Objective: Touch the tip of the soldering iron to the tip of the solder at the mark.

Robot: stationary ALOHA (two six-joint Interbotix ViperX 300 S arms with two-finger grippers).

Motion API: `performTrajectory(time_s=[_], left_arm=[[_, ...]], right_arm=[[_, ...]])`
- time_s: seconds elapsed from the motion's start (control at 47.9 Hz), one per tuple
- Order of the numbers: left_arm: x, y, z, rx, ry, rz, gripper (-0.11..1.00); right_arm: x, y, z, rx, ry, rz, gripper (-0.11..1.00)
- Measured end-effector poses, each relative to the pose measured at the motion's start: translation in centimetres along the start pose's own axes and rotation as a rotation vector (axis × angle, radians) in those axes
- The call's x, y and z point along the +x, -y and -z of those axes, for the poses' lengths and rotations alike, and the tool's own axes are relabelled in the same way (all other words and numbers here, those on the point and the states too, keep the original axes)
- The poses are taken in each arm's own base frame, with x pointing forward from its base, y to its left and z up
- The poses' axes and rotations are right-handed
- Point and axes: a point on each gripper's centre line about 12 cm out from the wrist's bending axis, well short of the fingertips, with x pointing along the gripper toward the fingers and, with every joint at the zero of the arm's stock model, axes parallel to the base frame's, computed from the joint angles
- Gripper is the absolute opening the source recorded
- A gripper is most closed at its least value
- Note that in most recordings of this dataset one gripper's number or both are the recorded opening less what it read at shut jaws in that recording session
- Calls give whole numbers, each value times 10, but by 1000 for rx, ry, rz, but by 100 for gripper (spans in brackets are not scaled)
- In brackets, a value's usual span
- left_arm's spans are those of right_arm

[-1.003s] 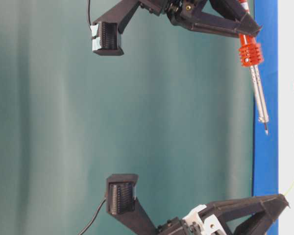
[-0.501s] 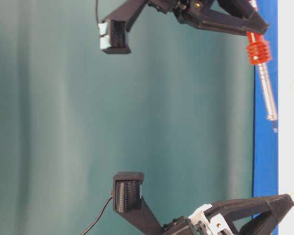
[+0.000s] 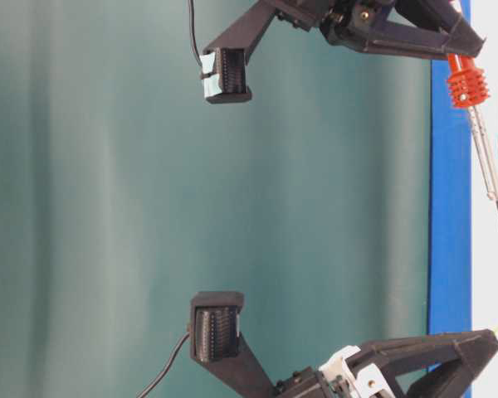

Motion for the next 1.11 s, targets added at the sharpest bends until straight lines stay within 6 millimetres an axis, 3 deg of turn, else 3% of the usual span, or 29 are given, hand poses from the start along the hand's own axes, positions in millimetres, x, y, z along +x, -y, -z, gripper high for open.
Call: performTrajectory(time_s=[1.107], left_arm=[[0,1,1,1,-5,1,2]], right_arm=[[8,0,-4,0,-12,2,6]])
